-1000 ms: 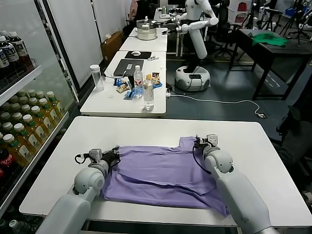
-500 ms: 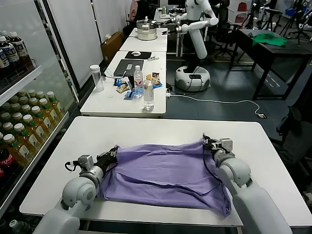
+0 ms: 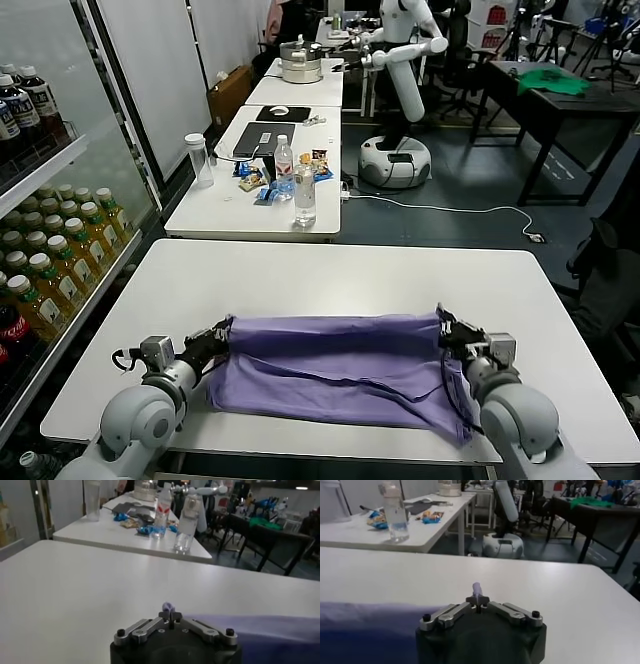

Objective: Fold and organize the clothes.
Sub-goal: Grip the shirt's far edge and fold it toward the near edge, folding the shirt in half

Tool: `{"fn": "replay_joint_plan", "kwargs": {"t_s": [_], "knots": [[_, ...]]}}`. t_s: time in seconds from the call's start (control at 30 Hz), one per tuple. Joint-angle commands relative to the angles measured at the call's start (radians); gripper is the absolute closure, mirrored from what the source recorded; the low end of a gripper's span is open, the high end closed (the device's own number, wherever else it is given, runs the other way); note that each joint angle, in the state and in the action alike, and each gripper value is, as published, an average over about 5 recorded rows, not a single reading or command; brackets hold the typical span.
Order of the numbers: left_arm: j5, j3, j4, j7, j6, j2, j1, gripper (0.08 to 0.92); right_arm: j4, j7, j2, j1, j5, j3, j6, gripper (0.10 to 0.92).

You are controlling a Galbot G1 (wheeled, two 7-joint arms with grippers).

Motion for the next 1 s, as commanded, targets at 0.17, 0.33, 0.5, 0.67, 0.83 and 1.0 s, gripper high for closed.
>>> {"fn": "replay_joint_plan", "kwargs": {"t_s": [0.17, 0.33, 0.5, 0.67, 0.83, 1.0], "knots": [[0.073, 0.005, -0.006, 0.016, 0.031, -0.002, 0.032, 0.847, 0.041, 0.005, 0.025, -0.089, -0.059, 0.018, 0.000, 0.878], [0.137, -0.001, -0.042, -0.002, 0.017, -0.020, 0.066, 0.701, 0.079, 0.000, 0.022, -0.123, -0.084, 0.040, 0.001, 0.747], [0.235, -0.002, -0.119, -0.060, -0.022, -0.067, 0.126, 0.563, 0.118, -0.006, 0.023, -0.178, -0.102, 0.076, 0.006, 0.600], [0.391, 0.029, -0.137, -0.115, -0.073, -0.146, 0.197, 0.416, 0.140, -0.010, 0.027, -0.217, -0.119, 0.095, 0.017, 0.453], [0.460, 0.055, -0.051, -0.162, -0.095, -0.216, 0.187, 0.270, 0.142, -0.011, 0.032, -0.227, -0.128, 0.095, 0.021, 0.314], [0.488, 0.073, 0.013, -0.185, -0.101, -0.261, 0.153, 0.186, 0.141, -0.012, 0.035, -0.234, -0.134, 0.092, 0.025, 0.213]]}}
